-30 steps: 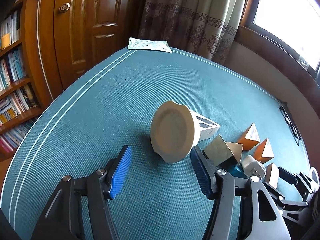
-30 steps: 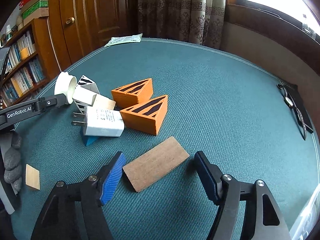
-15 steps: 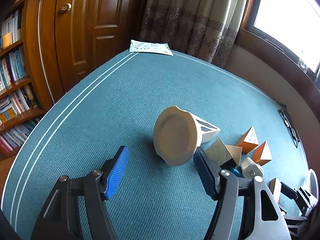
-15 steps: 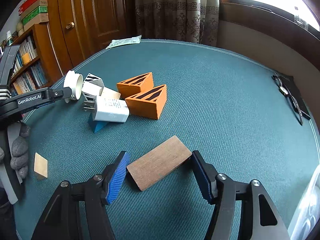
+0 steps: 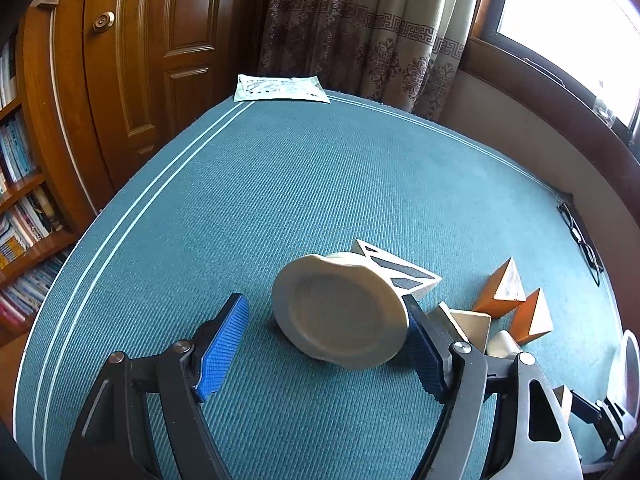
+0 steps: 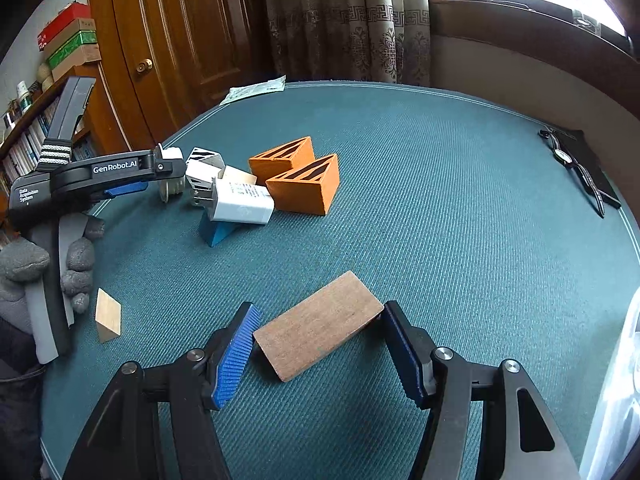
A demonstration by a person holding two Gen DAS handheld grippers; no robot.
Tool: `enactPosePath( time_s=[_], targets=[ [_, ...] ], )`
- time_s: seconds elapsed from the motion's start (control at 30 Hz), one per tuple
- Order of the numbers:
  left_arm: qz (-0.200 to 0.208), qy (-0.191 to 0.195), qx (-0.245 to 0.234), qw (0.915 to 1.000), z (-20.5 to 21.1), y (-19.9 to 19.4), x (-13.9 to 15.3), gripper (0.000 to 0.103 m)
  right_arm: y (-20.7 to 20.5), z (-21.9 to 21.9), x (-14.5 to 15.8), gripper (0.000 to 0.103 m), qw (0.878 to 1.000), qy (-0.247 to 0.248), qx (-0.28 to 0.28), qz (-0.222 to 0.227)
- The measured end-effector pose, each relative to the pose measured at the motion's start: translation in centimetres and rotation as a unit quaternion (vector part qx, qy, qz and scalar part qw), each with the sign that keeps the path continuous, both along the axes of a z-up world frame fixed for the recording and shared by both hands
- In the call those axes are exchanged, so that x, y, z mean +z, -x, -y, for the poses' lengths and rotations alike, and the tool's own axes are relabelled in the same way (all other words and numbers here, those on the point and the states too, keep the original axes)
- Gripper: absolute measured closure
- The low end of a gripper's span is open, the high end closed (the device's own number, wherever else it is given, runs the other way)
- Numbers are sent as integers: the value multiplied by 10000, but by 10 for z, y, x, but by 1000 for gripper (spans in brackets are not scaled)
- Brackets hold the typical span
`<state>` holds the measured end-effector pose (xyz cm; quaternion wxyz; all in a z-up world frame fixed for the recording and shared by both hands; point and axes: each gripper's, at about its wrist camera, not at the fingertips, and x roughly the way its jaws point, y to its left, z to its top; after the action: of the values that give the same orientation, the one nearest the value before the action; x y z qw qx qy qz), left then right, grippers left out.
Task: Organize rigid objects
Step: 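Carry the wooden block into the clear basin with the right tool while the left tool lifts the plate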
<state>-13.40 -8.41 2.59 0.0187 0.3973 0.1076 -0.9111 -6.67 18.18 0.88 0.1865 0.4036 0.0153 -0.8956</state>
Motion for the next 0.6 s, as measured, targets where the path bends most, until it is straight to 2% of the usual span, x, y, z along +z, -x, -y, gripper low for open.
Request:
enactPosePath(
  time_s=[0.17, 0.3, 0.6],
  targets=[
    [62, 79, 41, 9999, -4, 5, -9, 27, 2, -2, 0, 37, 10000, 90, -4, 15],
    [-59, 108, -23, 9999, -5, 2, -8, 40, 2, -2, 0, 37, 10000, 96, -6, 15],
    [-358, 259, 45, 9990, -8, -17, 1, 40, 4, -3, 0, 37, 10000, 65, -29, 0]
  ],
)
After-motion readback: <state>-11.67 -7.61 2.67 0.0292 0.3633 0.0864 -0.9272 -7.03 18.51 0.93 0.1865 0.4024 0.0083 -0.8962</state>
